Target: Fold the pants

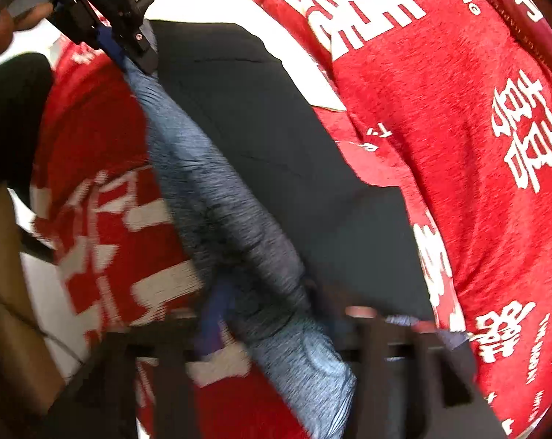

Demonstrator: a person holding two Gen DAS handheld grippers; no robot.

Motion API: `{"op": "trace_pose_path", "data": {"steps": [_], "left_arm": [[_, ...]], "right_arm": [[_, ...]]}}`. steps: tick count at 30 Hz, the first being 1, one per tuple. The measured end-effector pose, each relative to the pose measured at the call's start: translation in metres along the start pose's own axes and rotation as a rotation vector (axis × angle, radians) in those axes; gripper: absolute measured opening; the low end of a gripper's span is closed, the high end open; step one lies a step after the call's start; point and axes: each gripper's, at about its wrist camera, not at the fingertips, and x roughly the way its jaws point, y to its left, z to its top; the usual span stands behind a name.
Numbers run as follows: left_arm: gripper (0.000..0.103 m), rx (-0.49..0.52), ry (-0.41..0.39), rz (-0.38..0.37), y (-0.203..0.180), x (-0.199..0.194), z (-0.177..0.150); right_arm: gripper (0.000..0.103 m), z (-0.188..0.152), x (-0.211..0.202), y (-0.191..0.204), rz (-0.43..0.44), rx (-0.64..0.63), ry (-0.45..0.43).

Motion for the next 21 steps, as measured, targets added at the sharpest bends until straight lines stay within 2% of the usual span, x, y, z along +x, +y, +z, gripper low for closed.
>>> {"op": "trace_pose_path", "data": {"steps": [4, 8, 12, 16, 17, 18, 19, 20, 21], "left_arm": [[0.02, 0.077, -0.058, 0.097, -0.009, -0.021, -0.001], [0.02, 0.1, -0.093, 0.099, -0.013, -0.04, 0.0], [0.02, 0.097, -0.098, 0.045, -0.031, -0.042, 0.008], [0.021, 0.191, -0.066, 0.058, -0.068, -0.009, 0.015], [0.029, 0.222, -0.047, 0.074, -0.075, 0.002, 0.016], [0.065, 0.259, -0.015, 0.102, -0.081, 0.019, 0.016], [0.085, 0.266, -0.002, 0.135, -0.082, 0.029, 0.016], [0.099, 0.262, -0.008, 0.178, -0.079, 0.039, 0.016], [0.099, 0.256, -0.018, 0.233, -0.075, 0.049, 0.015]], "right_arm": [[0.075, -0.001, -0.034, -0.008, 0.098, 0.048, -0.068], [0.079, 0.006, -0.05, -0.053, 0.173, 0.273, -0.134], [0.082, 0.013, -0.035, -0.099, 0.24, 0.548, -0.161], [0.082, 0.019, 0.004, -0.107, 0.255, 0.667, -0.084], [0.082, 0.018, 0.015, -0.105, 0.247, 0.68, -0.049], [0.082, 0.015, 0.028, -0.101, 0.232, 0.687, -0.003], [0.082, 0.011, 0.035, -0.099, 0.219, 0.689, 0.031], [0.082, 0.005, 0.043, -0.098, 0.206, 0.696, 0.071], [0.081, -0.003, 0.05, -0.097, 0.197, 0.706, 0.105]]}}
